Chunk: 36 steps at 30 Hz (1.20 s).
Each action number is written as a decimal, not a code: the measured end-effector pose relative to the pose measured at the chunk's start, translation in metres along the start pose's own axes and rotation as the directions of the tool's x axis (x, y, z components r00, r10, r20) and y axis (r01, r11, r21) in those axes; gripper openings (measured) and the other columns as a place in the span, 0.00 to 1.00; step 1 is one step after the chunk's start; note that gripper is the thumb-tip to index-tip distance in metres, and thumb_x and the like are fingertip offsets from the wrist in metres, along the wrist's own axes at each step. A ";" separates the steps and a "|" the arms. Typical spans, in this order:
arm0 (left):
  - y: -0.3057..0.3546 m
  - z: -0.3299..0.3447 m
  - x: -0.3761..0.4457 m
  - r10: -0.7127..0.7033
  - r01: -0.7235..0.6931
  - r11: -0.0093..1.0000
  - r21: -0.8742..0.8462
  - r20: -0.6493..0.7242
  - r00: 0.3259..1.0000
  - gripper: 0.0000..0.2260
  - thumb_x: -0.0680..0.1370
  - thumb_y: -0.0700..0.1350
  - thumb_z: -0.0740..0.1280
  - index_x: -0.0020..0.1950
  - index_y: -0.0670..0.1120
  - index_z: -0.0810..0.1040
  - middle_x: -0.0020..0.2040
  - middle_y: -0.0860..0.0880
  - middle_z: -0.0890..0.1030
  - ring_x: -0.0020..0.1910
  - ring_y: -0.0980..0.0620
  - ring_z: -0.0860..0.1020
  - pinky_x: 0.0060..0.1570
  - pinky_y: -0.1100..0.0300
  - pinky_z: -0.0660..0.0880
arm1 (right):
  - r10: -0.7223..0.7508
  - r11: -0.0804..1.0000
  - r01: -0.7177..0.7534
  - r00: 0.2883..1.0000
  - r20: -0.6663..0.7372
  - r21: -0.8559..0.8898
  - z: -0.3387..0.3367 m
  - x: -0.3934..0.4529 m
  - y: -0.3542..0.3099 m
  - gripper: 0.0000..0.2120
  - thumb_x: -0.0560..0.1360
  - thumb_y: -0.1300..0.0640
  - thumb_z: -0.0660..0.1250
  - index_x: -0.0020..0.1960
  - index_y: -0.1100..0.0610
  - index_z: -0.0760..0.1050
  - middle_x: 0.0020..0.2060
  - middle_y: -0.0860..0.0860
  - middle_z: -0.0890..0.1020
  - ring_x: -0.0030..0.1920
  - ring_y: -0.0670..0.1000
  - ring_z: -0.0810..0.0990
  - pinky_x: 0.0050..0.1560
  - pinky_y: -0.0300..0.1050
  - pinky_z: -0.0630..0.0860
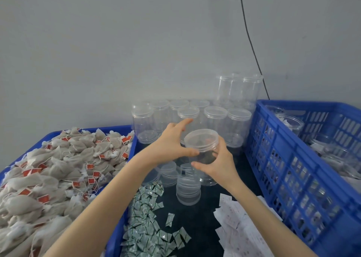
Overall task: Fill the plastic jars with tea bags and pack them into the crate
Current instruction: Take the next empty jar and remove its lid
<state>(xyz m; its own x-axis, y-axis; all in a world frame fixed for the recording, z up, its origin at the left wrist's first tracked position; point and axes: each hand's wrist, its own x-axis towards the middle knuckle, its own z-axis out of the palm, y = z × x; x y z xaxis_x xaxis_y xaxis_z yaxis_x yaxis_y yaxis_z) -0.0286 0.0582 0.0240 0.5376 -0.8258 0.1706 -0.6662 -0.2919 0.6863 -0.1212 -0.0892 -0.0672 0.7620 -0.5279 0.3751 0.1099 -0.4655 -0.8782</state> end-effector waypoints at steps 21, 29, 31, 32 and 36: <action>-0.018 0.018 0.021 0.009 -0.105 0.965 0.242 0.368 0.930 0.40 0.69 0.56 0.74 0.75 0.59 0.56 0.72 0.53 0.63 0.66 0.54 0.67 0.60 0.53 0.73 | 0.031 0.974 -0.019 0.998 0.051 -0.226 0.007 -0.034 0.014 0.47 0.58 0.41 0.79 0.71 0.36 0.59 0.63 0.36 0.73 0.62 0.40 0.74 0.60 0.44 0.76; -0.012 0.051 0.013 -0.150 0.033 0.892 0.450 0.228 0.962 0.45 0.69 0.72 0.63 0.77 0.51 0.49 0.77 0.48 0.55 0.75 0.45 0.58 0.67 0.46 0.63 | -0.026 0.955 0.040 0.998 0.050 -0.294 0.008 -0.042 0.020 0.47 0.63 0.44 0.79 0.75 0.45 0.59 0.68 0.39 0.70 0.66 0.42 0.71 0.61 0.41 0.73; -0.010 0.040 0.014 -0.067 -0.097 0.946 0.309 0.482 0.874 0.50 0.69 0.60 0.73 0.77 0.58 0.39 0.77 0.56 0.43 0.76 0.52 0.47 0.73 0.50 0.55 | -0.017 0.949 0.036 0.998 0.064 -0.313 0.004 -0.042 0.024 0.49 0.62 0.41 0.79 0.76 0.46 0.58 0.68 0.40 0.69 0.66 0.42 0.70 0.61 0.41 0.73; -0.010 0.034 0.016 -0.026 -0.148 0.946 0.289 0.524 0.851 0.50 0.68 0.55 0.75 0.77 0.59 0.41 0.77 0.56 0.47 0.75 0.53 0.50 0.72 0.53 0.57 | -0.008 0.947 0.028 0.998 0.063 -0.321 0.002 -0.042 0.025 0.50 0.61 0.40 0.78 0.76 0.45 0.57 0.68 0.40 0.69 0.65 0.41 0.70 0.60 0.41 0.73; -0.012 0.033 0.019 -0.009 -0.134 0.915 0.380 0.350 0.937 0.34 0.66 0.62 0.73 0.69 0.58 0.64 0.63 0.52 0.71 0.60 0.52 0.70 0.57 0.55 0.70 | 0.045 0.959 -0.028 0.998 0.054 -0.284 0.004 -0.045 0.025 0.48 0.59 0.40 0.78 0.72 0.37 0.57 0.65 0.36 0.71 0.62 0.40 0.72 0.57 0.39 0.74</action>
<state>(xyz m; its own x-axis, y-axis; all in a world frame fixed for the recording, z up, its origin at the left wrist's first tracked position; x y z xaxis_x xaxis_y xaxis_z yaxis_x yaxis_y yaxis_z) -0.0272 0.0300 -0.0040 0.3283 -0.9399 -0.0940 -0.8780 -0.3403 0.3367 -0.1504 -0.0741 -0.1074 0.7994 -0.5092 0.3189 -0.0968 -0.6330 -0.7681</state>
